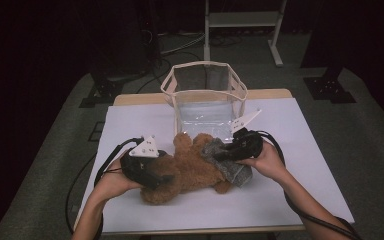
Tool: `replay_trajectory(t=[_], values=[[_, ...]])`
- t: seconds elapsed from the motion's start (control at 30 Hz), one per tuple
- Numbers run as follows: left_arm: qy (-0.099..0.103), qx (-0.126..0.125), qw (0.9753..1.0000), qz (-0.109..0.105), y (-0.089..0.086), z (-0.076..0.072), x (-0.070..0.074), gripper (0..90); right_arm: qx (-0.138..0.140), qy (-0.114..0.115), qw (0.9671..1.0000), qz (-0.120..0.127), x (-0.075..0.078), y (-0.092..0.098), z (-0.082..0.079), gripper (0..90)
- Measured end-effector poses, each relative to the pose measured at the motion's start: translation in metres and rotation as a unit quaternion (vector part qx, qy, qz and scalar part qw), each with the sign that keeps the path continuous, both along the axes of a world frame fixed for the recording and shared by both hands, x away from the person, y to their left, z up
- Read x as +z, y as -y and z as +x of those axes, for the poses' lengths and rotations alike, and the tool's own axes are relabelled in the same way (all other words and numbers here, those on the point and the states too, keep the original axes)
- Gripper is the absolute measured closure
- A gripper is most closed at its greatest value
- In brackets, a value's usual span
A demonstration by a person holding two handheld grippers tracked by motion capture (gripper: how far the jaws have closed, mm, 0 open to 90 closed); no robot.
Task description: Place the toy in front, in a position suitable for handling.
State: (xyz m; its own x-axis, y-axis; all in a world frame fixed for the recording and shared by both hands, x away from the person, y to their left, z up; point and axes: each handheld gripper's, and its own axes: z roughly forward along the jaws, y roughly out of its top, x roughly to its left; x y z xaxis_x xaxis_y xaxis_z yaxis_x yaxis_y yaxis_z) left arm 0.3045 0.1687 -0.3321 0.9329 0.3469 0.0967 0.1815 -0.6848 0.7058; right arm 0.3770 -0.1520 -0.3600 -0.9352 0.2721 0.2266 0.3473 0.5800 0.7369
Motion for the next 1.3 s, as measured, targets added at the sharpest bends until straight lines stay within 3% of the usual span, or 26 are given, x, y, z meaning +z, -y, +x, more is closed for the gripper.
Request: replay_trajectory(t=[0.1,0.13,0.17,0.2,0.3,0.33,0.4,0.47,0.53,0.57,0.6,0.73,0.83,0.97,1.3], values=[[-0.003,-0.009,0.9998,0.018,0.003,0.001,-0.005,24.9,0.016,-0.011,0.9998,0.004,-0.002,-0.006,-0.005,77.9],[-0.003,-0.006,0.9994,0.034,0.004,0.002,-0.010,25.0,0.022,-0.010,0.9997,0.004,-0.003,-0.007,-0.006,77.9],[-0.003,-0.006,0.9994,0.034,0.004,0.002,-0.010,26.5,0.028,-0.011,0.9995,0.005,-0.003,-0.009,-0.008,77.9],[0.001,0.000,0.9987,0.052,0.003,0.003,-0.015,28.7,0.033,-0.011,0.9994,0.006,-0.003,-0.012,-0.010,77.9],[-0.004,0.011,0.9980,0.063,-0.001,0.008,-0.023,29.5,0.046,-0.013,0.9988,0.006,-0.003,-0.020,-0.016,77.9],[-0.012,0.017,0.9985,0.051,-0.006,0.011,-0.027,30.0,0.065,-0.008,0.9978,0.007,-0.003,-0.028,-0.021,77.8],[-0.016,0.019,0.9990,0.036,-0.010,0.012,-0.027,31.3,0.063,0.005,0.9980,0.008,0.001,-0.029,-0.023,77.7],[-0.013,0.018,0.9991,0.037,-0.010,0.012,-0.027,33.3,0.057,0.009,0.9982,0.015,0.003,-0.026,-0.020,77.8],[-0.003,0.012,0.9992,0.038,-0.008,0.010,-0.022,33.9,0.033,0.012,0.9992,0.020,0.006,-0.017,-0.015,77.8],[-0.003,0.004,0.9994,0.033,-0.007,0.008,-0.020,34.0,0.006,0.011,0.9998,0.016,0.004,-0.007,-0.007,77.7],[-0.006,-0.001,0.9997,0.022,-0.005,0.007,-0.019,33.9,-0.001,0.010,0.9999,0.013,0.002,-0.005,-0.005,77.7],[-0.002,-0.017,0.9996,0.022,0.002,0.003,-0.018,33.9,-0.015,-0.003,0.9998,0.015,-0.006,0.001,0.003,77.7],[0.002,-0.015,0.9991,0.039,0.008,0.003,-0.023,32.0,-0.008,-0.012,0.9997,0.021,-0.012,-0.001,0.005,77.7],[0.008,0.006,0.9981,0.061,0.005,0.008,-0.028,32.8,0.017,-0.021,0.9995,0.018,-0.013,-0.010,-0.003,77.8],[0.004,0.020,0.9980,0.060,-0.002,0.016,-0.027,32.4,0.057,-0.021,0.9977,0.028,-0.011,-0.035,-0.019,78.0]])
